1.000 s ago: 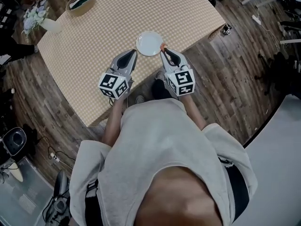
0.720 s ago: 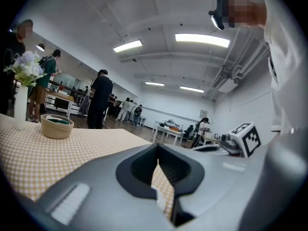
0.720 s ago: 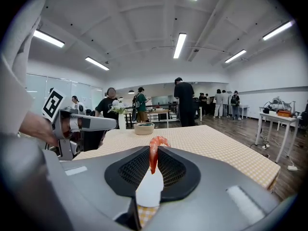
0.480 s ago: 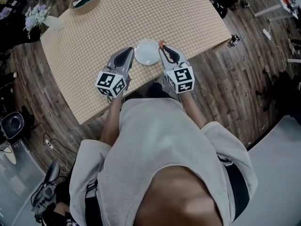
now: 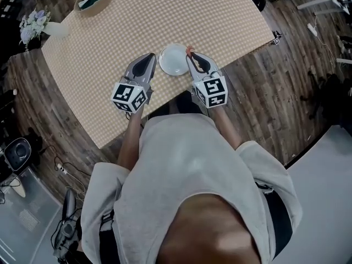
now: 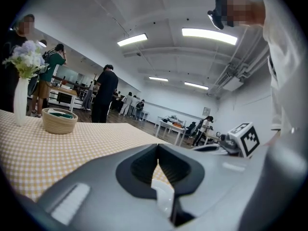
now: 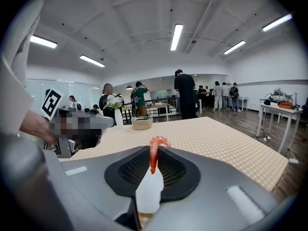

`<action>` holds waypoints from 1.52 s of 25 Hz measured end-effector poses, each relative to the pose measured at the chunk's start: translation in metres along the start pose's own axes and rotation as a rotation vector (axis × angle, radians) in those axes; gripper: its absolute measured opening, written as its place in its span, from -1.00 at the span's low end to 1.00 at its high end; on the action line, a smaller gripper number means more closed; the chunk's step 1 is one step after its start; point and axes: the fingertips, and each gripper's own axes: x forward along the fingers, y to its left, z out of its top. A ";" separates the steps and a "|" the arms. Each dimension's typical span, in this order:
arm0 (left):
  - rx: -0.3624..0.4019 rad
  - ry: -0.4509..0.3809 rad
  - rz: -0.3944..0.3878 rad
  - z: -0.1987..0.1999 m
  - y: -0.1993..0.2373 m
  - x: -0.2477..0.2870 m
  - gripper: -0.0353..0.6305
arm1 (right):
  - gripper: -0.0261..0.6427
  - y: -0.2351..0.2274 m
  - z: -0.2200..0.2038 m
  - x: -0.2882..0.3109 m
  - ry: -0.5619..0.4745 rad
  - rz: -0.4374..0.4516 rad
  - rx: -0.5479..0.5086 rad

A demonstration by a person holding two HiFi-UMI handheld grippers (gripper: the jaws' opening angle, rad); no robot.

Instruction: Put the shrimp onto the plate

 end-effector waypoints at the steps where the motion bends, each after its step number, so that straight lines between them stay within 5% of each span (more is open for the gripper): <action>1: -0.008 0.007 -0.002 -0.004 0.004 -0.001 -0.87 | -0.77 0.002 -0.004 0.003 0.010 -0.005 0.006; 16: -0.067 0.073 0.021 -0.067 0.036 -0.006 -0.87 | -0.77 0.019 -0.096 0.023 0.221 0.004 0.051; 38: -0.132 0.040 0.109 -0.072 0.061 -0.035 -0.87 | -0.77 0.026 -0.129 0.099 0.452 0.102 -0.200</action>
